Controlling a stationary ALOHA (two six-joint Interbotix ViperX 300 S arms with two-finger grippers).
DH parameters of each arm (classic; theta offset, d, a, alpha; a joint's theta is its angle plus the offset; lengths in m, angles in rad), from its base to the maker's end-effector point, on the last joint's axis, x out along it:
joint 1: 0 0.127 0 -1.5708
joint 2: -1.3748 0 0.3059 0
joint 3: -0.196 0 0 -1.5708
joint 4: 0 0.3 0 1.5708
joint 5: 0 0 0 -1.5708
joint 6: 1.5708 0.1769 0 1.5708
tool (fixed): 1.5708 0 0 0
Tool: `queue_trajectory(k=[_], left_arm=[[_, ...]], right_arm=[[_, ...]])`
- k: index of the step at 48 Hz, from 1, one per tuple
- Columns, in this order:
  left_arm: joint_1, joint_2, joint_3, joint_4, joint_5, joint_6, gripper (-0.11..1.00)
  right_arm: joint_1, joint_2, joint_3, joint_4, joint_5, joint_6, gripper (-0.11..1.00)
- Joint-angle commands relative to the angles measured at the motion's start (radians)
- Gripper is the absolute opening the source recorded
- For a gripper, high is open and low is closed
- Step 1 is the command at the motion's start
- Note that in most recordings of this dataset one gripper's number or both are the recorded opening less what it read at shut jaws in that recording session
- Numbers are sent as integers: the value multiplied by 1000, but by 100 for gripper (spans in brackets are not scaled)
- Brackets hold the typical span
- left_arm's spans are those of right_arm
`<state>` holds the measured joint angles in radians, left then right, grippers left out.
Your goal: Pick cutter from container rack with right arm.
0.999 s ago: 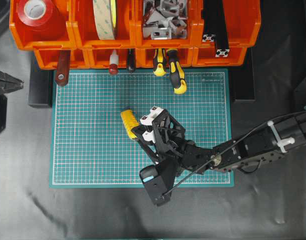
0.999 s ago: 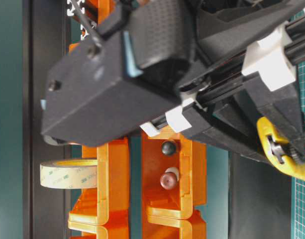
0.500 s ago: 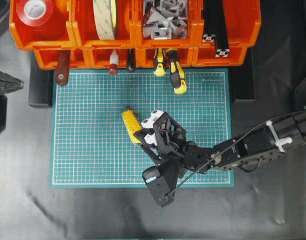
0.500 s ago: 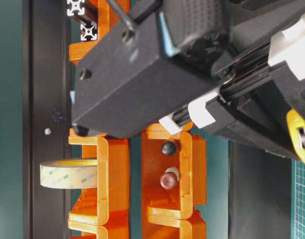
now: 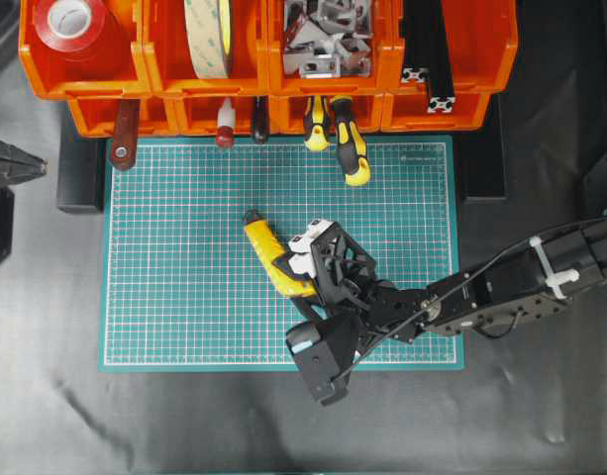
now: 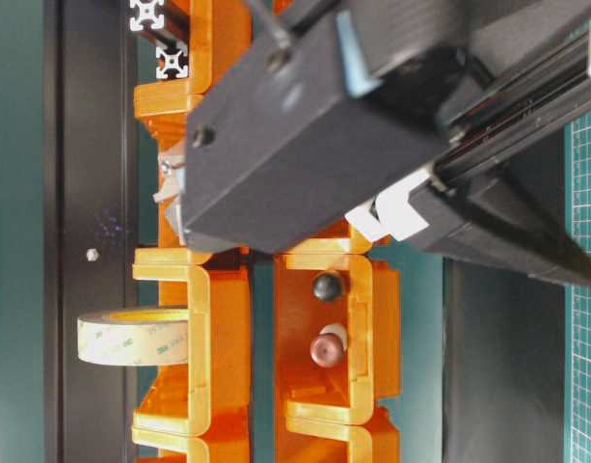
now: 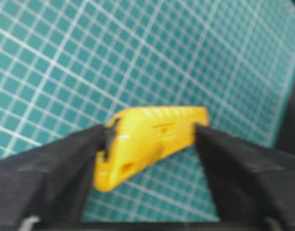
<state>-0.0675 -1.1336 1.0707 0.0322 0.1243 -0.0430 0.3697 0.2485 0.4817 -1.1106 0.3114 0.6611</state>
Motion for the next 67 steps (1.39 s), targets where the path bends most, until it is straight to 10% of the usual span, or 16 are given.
queue_trajectory(k=[1, 20, 67], left_arm=[[-2, 12, -28, 3, -5, -2, -1], [-2, 11, -29, 3, -2, -2, -1], [-2, -11, -32, 3, 80, -2, -1]], right_arm=[[2, -21, -8, 34, -14, 3, 77], [11, -51, 35, 245, -91, 83, 81], [-23, -684, 275, 245, -101, 411, 80]])
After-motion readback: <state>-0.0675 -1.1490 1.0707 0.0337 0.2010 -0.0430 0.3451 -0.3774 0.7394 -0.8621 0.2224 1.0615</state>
